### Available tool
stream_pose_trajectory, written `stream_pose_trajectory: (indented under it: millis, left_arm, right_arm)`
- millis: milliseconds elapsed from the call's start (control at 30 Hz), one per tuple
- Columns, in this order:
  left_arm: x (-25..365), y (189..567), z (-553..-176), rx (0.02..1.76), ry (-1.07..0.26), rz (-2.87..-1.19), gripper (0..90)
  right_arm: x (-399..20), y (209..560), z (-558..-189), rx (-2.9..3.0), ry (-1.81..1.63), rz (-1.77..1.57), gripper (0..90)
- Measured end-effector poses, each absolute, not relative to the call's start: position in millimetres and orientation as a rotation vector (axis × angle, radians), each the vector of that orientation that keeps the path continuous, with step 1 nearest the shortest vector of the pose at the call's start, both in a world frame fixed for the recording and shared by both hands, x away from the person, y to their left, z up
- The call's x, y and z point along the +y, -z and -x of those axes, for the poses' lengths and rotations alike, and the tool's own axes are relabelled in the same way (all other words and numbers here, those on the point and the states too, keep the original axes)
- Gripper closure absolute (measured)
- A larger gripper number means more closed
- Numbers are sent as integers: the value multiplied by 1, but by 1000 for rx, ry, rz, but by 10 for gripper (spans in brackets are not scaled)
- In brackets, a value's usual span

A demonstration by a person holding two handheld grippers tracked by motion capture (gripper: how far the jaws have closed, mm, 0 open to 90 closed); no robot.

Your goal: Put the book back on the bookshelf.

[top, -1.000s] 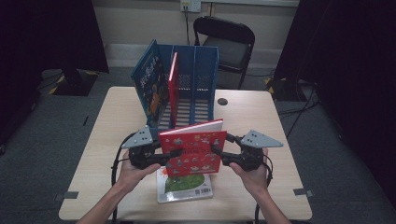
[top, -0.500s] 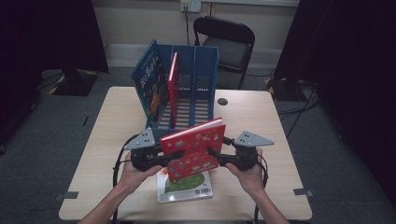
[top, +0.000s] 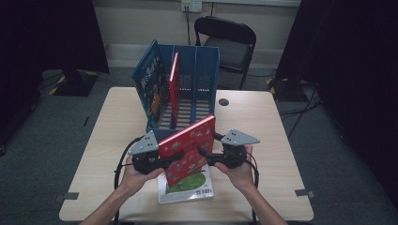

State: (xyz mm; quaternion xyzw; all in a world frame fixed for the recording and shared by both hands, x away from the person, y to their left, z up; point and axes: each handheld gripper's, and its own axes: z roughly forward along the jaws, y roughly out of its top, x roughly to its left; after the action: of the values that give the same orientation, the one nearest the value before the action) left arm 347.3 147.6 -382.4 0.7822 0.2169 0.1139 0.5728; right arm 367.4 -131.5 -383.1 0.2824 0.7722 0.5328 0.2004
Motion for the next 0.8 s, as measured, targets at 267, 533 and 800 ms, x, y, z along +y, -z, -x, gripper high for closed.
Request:
stream_pose_trajectory:
  millis: [267, 533, 800]
  left_arm:
    - [148, 382, -344, 527, -271, -1825, 716]
    - [145, 381, -341, 520, -259, -1830, 694]
    - [146, 379, -342, 524, -212, -1804, 645]
  right_arm:
    - [-124, 383, -369, 2189, -1508, -774, 188]
    - [-130, 384, -369, 2205, -1541, -788, 186]
    - [-129, 383, -368, 2206, -1536, -801, 164]
